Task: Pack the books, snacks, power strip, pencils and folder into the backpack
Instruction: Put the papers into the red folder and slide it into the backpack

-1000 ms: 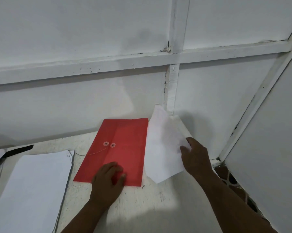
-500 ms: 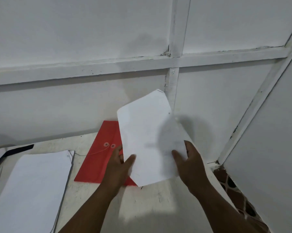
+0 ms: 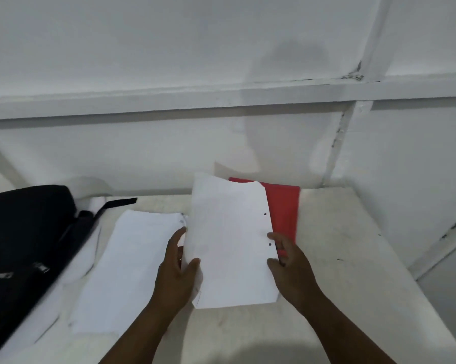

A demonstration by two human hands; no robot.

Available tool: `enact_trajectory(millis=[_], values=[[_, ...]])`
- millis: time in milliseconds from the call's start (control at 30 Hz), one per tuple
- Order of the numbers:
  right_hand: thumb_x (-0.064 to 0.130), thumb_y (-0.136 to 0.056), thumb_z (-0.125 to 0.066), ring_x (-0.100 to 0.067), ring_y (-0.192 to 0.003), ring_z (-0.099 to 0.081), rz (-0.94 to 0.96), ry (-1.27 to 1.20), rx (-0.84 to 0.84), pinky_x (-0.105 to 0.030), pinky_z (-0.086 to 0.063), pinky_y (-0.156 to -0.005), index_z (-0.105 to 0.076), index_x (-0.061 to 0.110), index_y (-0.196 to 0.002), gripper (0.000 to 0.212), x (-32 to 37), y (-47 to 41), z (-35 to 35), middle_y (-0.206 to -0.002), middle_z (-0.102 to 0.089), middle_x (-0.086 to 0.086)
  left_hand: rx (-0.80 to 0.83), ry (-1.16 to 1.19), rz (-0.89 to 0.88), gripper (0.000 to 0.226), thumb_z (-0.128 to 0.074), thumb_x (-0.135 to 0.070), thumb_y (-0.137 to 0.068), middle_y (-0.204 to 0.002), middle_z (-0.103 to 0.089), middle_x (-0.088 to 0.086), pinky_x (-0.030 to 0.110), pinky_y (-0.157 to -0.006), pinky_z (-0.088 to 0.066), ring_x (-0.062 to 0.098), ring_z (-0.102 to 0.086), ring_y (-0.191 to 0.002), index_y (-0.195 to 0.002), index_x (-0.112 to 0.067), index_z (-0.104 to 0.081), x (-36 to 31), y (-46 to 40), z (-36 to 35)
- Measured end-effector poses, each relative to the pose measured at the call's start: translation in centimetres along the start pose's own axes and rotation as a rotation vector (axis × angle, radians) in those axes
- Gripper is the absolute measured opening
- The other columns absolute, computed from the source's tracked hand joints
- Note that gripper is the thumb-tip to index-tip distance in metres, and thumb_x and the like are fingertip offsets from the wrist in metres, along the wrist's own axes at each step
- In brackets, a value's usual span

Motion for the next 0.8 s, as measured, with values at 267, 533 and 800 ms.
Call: enact_trajectory(millis=[267,533,800], values=[[0.004,-0.087,-0.058,-0.004,-0.094,-0.062,0.049,0.05,0.118,-0.013,-0.048,-0.075,-0.057,0.034,-0.132,0.054,3.2,0.5,-13.0,-0.117,-0.063,0.016,-0.101,-0.145,-0.041,0.041,-0.067,-0.01,-0.092,-0.119,-0.059,-0.039,0.02,-0.092,-0.048,-0.006,-0.056,-0.114,-0.118,-0.042,-0.064,5.7,-0.8,12.3],[0.012,-0.08,-0.071,0.008,-0.08,-0.053,0.239,0.291,-0.047,-0.016,-0.051,-0.081,-0.072,0.016,-0.117,0.037,4.3,2.8,-20.8,-0.1,-0.07,0.008,0.038,-0.378,-0.174,0.054,-0.072,-0.05,-0.081,-0.129,-0.053,-0.024,0.015,-0.107,-0.028,-0.004,-0.034,-0.13,-0.131,-0.042,-0.055,11.6,-3.0,19.2],[0.022,-0.07,-0.072,0.0,-0.101,-0.043,0.314,0.465,-0.172,-0.012,-0.032,-0.094,-0.075,0.011,-0.097,0.03,2.4,3.0,-22.2,-0.103,-0.06,0.001,0.068,-0.577,-0.298,0.059,-0.043,-0.062,-0.087,-0.15,-0.041,-0.009,0.036,-0.112,-0.026,0.013,-0.026,-0.14,-0.133,-0.029,-0.059,15.1,-3.2,19.0]])
Point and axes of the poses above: each hand's wrist, its own y-axis away from the middle knuckle, its own z-axis out of the back of the hand, x = y × z, the point moved 5 cm from there along -y, towards the middle knuckle
